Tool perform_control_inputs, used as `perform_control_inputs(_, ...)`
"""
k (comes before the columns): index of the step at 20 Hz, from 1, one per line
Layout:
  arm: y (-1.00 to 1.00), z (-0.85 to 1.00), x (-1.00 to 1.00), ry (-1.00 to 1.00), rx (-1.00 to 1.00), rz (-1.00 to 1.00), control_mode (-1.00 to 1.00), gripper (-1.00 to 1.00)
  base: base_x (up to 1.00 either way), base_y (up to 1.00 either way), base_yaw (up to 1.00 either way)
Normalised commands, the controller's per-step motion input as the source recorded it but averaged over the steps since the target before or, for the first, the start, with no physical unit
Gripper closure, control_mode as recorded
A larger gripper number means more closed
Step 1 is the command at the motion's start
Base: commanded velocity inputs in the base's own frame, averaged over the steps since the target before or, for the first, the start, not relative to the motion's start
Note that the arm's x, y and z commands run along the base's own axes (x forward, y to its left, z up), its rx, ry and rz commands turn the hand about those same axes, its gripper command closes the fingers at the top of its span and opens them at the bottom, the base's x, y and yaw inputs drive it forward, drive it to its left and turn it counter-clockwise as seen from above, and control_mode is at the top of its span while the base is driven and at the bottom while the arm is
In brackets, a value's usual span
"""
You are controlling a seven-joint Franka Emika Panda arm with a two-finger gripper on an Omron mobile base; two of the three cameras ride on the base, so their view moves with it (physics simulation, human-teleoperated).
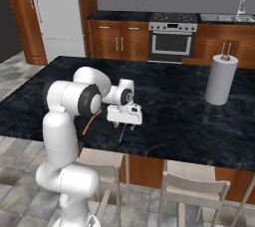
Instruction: Pick up the metallic utensils from the counter and place them in the open drawer. Make sure not to pick up any wooden utensils.
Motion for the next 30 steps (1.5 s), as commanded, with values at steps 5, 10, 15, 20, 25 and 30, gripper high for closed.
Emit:
perform_control_inputs(5, -0.04, -0.32, 0.00, 0.00, 0.00, 0.00, -1.00, -1.00, 0.00, 0.00, 0.00)
perform_control_inputs(10, -0.06, -0.36, 0.00, 0.00, 0.00, 0.00, -1.00, -1.00, 0.00, 0.00, 0.00)
perform_control_inputs(15, -0.01, -0.51, 0.00, 0.00, 0.00, 0.00, -1.00, 1.00, 0.00, 0.00, 0.00)
perform_control_inputs(20, -0.06, -0.41, -0.02, 0.00, 0.00, 0.00, -1.00, 1.00, 0.00, 0.00, 0.00)
perform_control_inputs(25, -0.13, -0.32, -0.08, 0.00, 0.00, 0.00, -1.00, 1.00, 0.00, 0.00, 0.00)
perform_control_inputs(30, -0.01, -0.35, -0.06, 0.00, 0.00, 0.00, -1.00, 1.00, 0.00, 0.00, 0.00)
